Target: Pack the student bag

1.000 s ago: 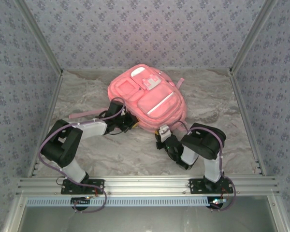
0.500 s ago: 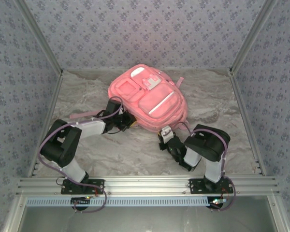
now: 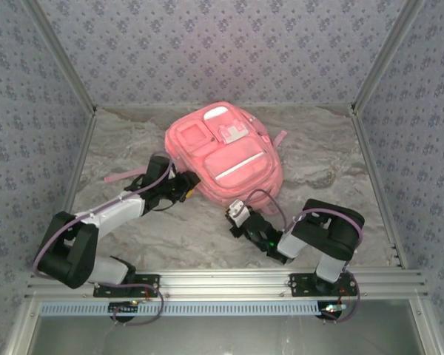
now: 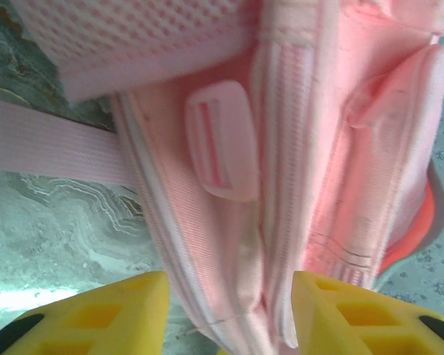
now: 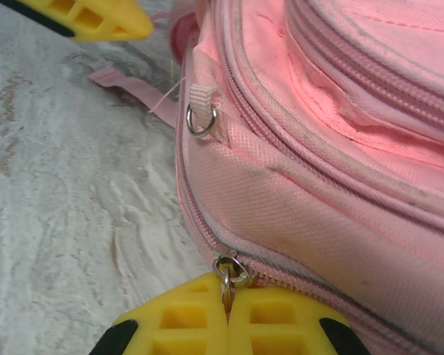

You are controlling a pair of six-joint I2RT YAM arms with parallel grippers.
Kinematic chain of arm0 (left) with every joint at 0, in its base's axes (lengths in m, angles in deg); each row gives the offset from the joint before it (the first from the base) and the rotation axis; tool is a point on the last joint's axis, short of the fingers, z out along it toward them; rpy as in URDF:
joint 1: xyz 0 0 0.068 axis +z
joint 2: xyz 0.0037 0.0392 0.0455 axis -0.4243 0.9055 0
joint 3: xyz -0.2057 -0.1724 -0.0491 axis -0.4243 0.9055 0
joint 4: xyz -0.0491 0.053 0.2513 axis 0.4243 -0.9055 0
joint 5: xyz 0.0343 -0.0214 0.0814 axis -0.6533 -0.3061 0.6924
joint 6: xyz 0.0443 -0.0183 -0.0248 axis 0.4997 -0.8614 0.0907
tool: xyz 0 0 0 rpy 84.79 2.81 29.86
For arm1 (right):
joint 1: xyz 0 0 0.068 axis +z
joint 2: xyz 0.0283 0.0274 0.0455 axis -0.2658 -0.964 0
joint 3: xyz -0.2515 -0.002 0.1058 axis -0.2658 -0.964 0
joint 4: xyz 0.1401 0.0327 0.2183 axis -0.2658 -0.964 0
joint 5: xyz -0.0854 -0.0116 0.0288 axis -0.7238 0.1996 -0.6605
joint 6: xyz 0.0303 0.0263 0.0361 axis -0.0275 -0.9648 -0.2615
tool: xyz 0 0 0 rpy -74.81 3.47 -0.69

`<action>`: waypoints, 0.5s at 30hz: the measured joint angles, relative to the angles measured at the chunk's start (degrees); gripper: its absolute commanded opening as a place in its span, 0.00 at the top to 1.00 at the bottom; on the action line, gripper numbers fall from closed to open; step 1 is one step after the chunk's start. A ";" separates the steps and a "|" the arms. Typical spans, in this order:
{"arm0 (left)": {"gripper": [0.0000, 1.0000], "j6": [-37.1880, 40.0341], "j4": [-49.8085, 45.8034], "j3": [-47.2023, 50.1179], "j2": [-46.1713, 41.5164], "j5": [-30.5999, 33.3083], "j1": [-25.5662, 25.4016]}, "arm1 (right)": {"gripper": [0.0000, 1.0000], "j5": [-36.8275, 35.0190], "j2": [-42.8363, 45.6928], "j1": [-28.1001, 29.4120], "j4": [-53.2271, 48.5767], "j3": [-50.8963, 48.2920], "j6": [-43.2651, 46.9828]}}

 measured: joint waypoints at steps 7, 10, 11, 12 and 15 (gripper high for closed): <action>0.51 -2.21 -0.24 -0.04 0.50 -1.11 -2.23 | 1.00 0.39 -1.70 1.75 -3.28 4.79 0.20; 0.53 -3.08 -0.28 -0.04 3.17 -2.05 -2.62 | 1.00 0.39 -2.75 2.08 -3.37 5.86 0.20; 0.54 -3.30 -0.24 -0.04 3.91 -2.16 -2.64 | 1.00 0.39 -2.97 2.14 -3.37 6.03 0.20; 0.56 -3.54 -0.13 -0.04 4.48 -2.21 -2.67 | 1.00 0.37 -3.17 2.19 -3.37 6.10 0.20; 0.66 -3.69 0.26 -0.31 5.09 -2.43 -2.67 | 1.00 0.35 -3.45 2.36 -3.39 6.14 0.20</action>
